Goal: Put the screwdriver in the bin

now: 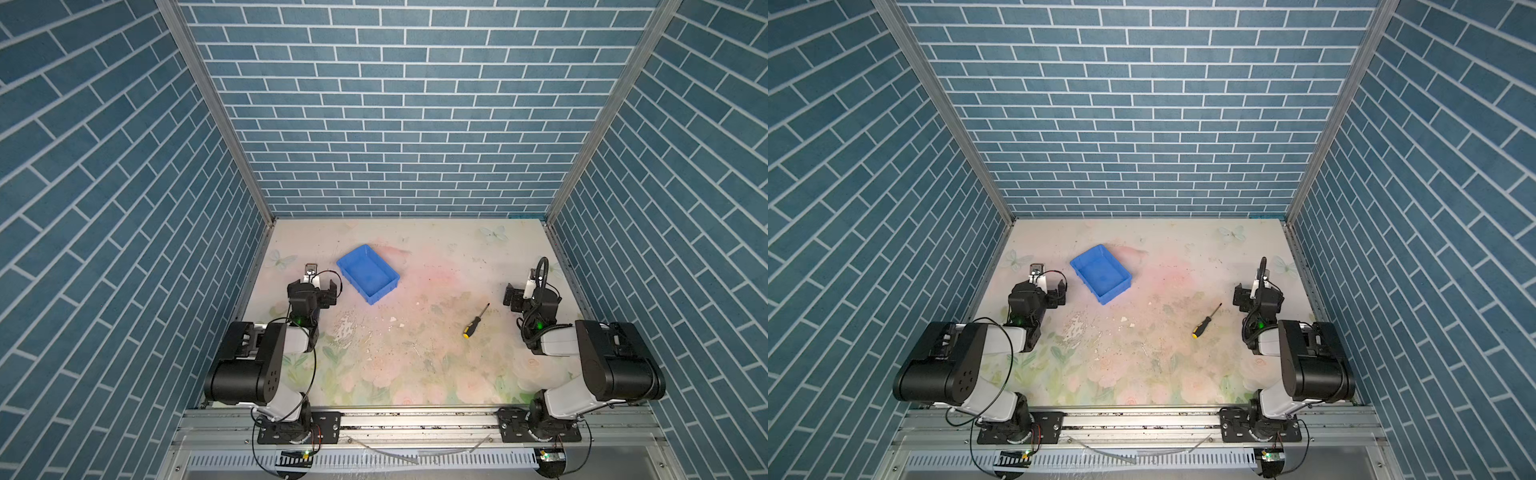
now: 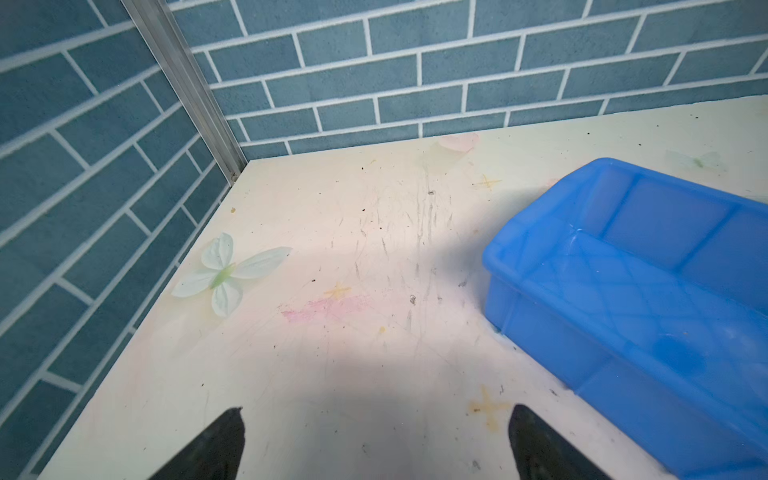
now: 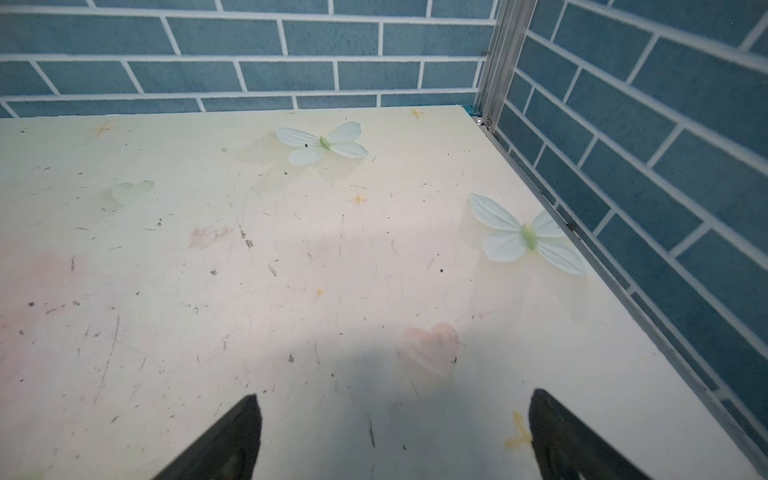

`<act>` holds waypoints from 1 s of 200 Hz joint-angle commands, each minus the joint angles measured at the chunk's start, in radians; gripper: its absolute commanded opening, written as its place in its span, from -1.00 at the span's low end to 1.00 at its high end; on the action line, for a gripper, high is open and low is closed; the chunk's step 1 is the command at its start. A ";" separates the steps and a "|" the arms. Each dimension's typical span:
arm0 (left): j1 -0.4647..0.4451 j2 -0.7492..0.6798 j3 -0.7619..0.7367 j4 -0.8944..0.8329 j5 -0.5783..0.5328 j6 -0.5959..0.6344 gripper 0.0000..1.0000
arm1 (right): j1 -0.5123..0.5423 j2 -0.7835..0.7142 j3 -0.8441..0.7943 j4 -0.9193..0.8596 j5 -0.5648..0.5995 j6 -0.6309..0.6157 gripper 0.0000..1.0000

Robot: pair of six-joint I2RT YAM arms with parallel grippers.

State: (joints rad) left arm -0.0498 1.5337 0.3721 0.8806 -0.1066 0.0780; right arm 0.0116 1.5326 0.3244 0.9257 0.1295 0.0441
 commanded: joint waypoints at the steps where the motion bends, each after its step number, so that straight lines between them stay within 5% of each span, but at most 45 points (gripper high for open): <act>1: 0.007 0.000 0.008 0.004 0.009 -0.003 0.99 | -0.005 0.004 0.035 0.000 -0.010 -0.021 0.98; 200: 0.007 -0.040 -0.003 -0.002 -0.004 -0.007 0.99 | -0.020 -0.023 0.061 -0.067 0.051 0.020 0.98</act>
State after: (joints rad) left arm -0.0498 1.5322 0.3721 0.8810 -0.1074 0.0780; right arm -0.0059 1.5326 0.3489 0.8879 0.1612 0.0483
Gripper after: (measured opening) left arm 0.996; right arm 0.991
